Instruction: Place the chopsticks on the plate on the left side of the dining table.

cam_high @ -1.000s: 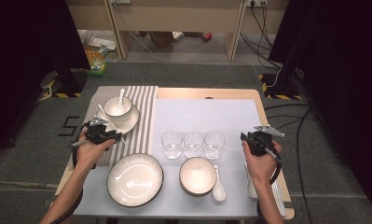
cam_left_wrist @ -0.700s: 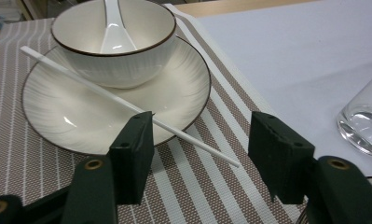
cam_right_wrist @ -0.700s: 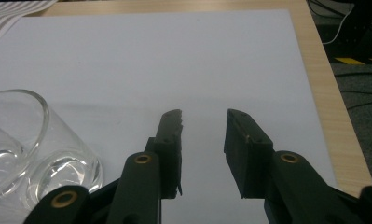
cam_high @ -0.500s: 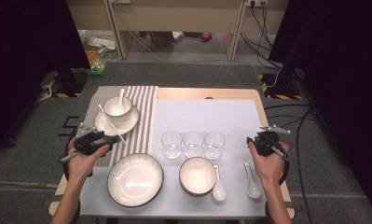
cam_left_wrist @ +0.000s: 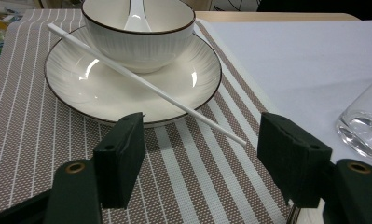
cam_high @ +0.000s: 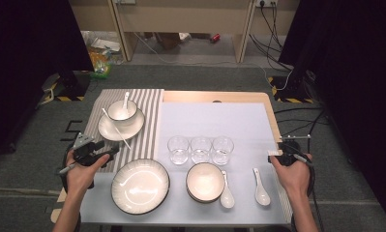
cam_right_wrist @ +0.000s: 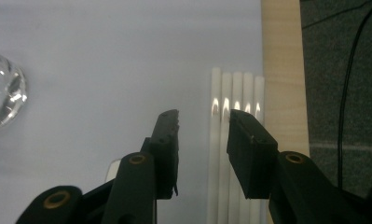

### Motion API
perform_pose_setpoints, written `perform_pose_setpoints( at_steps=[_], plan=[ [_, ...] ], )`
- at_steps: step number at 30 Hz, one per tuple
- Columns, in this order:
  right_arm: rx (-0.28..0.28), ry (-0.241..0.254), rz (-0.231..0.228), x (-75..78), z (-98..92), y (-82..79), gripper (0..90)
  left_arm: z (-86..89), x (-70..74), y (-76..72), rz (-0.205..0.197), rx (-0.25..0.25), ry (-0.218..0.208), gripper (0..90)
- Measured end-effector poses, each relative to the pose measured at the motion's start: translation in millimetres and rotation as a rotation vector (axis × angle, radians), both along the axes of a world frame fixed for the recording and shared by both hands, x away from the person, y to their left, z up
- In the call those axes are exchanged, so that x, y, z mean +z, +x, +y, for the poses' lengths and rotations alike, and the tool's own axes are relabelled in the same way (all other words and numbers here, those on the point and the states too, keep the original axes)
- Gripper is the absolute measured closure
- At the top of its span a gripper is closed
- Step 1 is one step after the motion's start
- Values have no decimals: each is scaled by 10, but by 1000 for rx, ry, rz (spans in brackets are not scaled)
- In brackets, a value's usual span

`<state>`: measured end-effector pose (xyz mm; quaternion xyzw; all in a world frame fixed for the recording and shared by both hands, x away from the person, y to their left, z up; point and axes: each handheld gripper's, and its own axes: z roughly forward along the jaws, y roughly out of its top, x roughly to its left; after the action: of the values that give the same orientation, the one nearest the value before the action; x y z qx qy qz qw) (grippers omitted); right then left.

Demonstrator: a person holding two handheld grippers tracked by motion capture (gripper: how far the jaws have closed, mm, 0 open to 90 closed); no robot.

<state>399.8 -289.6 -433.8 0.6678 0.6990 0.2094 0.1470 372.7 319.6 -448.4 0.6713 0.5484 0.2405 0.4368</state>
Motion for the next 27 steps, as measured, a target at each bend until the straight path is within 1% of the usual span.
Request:
perform_pose_setpoints(
  at_steps=[1, 3, 4, 6, 8, 9, 10, 13, 14, 19, 20, 22, 23, 26, 27],
  plan=[
    [0, 0, 0, 0, 0, 0, 650, -1, -6, -3, -4, 1, -1, 314],
    [-3, 13, 38, -40, -16, -4, 668, -2, -10, -18, 4, 1, 1, 314],
    [-3, 13, 38, -40, -16, -4, 668, -4, -10, -22, 2, 3, 1, 314],
    [4, 5, 53, -53, -17, -1, 679, -10, -6, -30, -4, 4, -2, 314],
    [0, 8, 71, -61, -12, 6, 690, -11, 3, -38, -8, 5, -4, 314],
    [6, -4, 81, -76, -17, 18, 701, -10, 9, -42, -8, 6, -5, 315],
    [6, -4, 81, -76, -17, 18, 701, -8, 11, -45, -9, 7, -5, 315],
    [1, -9, 105, -100, -10, 34, 716, -3, 14, -51, -9, 9, -6, 316],
    [12, -13, 103, -111, -13, 39, 719, -4, 15, -51, -9, 8, -6, 316],
    [6, -20, 124, -139, 11, 56, 723, -20, 15, -54, -8, 2, -6, 317],
    [5, -26, 126, -148, 11, 59, 728, -22, 14, -54, -8, 2, -6, 316],
    [6, -19, 128, -151, 18, 63, 729, -27, 12, -56, -6, 2, -7, 316],
    [5, -26, 129, -151, 25, 65, 730, -28, 10, -56, -5, -1, -8, 316],
    [22, -33, 137, -177, 43, 88, 741, -31, 8, -55, -4, -3, -6, 316],
    [21, -27, 145, -190, 59, 96, 742, -33, 8, -57, -4, -2, -8, 316]
  ],
)
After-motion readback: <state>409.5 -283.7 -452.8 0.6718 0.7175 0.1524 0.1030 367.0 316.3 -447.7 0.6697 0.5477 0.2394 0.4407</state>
